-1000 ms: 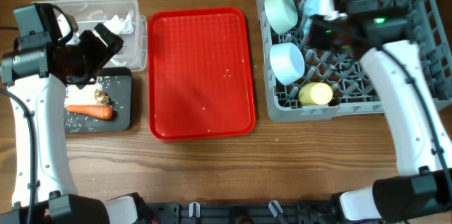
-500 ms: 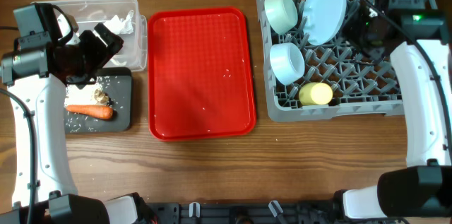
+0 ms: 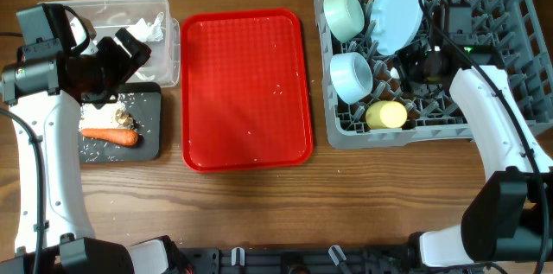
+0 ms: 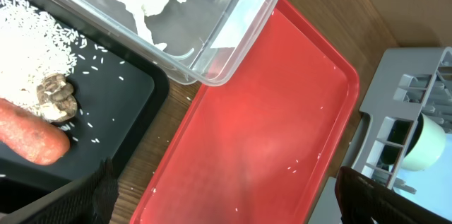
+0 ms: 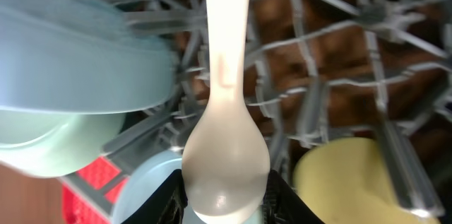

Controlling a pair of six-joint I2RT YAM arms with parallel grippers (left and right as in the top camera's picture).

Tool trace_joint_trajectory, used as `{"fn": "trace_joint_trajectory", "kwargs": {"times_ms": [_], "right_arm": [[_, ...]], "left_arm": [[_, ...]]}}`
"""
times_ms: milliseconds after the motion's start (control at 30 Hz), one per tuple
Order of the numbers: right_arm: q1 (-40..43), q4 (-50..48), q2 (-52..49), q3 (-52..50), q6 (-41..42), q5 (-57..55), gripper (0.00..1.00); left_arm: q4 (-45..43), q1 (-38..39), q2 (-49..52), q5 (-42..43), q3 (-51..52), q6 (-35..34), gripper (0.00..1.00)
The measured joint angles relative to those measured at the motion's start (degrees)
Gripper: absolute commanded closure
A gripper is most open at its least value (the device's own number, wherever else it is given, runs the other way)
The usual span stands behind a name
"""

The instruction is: Sort waste into correct bins and load items into the dishwasher rack

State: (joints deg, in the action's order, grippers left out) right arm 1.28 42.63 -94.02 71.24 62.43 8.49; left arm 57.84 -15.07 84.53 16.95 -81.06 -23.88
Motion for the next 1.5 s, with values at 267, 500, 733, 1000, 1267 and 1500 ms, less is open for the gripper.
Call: {"fn": "trace_joint_trajectory", "kwargs": {"times_ms": [267, 500, 733, 1000, 1267, 1500], "right_arm": [[0.0, -2.34, 0.0, -0.02, -4.26, 6.05, 0.01], [0.0, -1.88, 0.85, -0.02, -6.05, 10.43, 0.01], [-0.31, -1.57, 22.43, -0.39, -14.6, 12.5, 0.0], [-10.01, 8.52, 43.5, -0.22, -43.3, 15.32, 0.0], [-10.6, 24.92, 41.7, -0.31, -49.18, 14.62, 0.0], [-10.62, 11.47, 38.73, -0.39, -58.05, 9.94, 0.0]], "left_arm": [[0.0, 0.0, 0.0, 0.0, 0.0, 0.0, 0.0], [0.0, 0.0, 0.0, 0.0, 0.0, 0.0, 0.0], [0.0, 0.0, 0.0, 0.0, 0.0, 0.0, 0.0], [0.0, 0.0, 0.0, -0.02, 0.0, 0.0, 0.0], [0.0, 0.0, 0.0, 0.0, 0.0, 0.0, 0.0], [0.0, 0.0, 0.0, 0.0, 0.0, 0.0, 0.0]]}}
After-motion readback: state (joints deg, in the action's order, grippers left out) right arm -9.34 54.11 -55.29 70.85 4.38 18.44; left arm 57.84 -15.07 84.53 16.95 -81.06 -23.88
